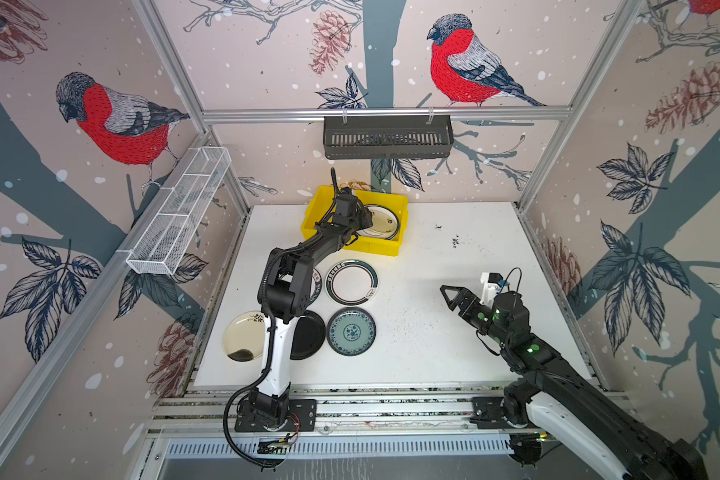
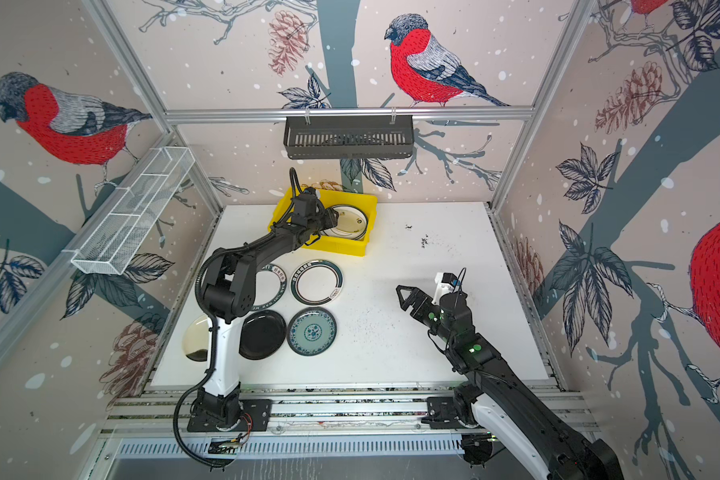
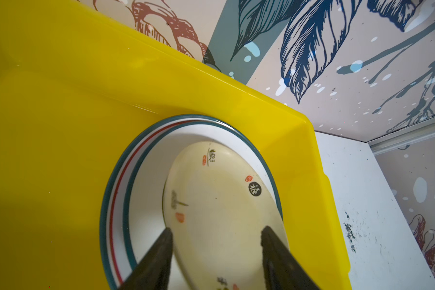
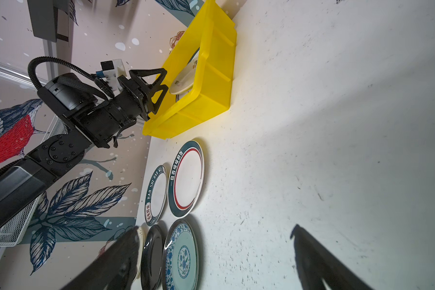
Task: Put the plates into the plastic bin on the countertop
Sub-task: 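Carry the cream plate into the yellow bin with left gripper and release, then move right gripper to the blue-floral plate while left gripper withdraws from bin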
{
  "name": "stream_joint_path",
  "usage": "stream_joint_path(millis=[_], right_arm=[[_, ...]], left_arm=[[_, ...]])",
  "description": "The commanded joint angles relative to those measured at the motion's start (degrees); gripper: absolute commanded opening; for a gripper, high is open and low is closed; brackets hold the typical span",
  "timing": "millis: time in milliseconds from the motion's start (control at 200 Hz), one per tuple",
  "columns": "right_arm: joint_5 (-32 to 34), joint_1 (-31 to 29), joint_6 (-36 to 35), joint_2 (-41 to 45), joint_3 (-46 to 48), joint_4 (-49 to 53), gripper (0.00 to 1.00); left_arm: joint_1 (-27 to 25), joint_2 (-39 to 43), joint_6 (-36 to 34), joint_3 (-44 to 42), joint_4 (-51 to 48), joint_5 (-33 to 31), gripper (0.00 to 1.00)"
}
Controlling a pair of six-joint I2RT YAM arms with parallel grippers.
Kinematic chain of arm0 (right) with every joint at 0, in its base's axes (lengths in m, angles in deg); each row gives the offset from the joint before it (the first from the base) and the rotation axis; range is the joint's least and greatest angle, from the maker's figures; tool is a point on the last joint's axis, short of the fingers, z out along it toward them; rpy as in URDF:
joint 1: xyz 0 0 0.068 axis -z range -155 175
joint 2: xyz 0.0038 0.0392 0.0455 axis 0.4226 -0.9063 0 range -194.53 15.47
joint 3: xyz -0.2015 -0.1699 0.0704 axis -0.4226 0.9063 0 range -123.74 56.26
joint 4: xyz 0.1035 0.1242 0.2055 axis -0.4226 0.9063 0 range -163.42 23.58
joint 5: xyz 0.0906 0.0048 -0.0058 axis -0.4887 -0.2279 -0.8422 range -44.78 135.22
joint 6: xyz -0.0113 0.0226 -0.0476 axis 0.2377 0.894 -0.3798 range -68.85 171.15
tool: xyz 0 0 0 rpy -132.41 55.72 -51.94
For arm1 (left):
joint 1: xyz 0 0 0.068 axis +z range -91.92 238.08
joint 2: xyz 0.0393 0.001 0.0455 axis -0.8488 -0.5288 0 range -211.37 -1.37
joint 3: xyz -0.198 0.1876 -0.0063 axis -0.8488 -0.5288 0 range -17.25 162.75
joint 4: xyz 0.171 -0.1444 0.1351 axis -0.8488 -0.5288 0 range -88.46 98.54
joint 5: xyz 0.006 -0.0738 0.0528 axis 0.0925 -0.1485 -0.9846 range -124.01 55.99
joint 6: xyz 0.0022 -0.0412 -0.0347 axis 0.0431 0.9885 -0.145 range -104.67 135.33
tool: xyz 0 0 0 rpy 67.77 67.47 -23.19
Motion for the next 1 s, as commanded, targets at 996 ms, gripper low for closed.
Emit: stream_joint_path(millis=[996], right_arm=[[-3.79,-6.46,-2.01,-6.99,-1.79,-6.12,0.93]], left_arm=[[-3.05,31.96,-3.34,-34.00,13.86,-10.90,0.98]])
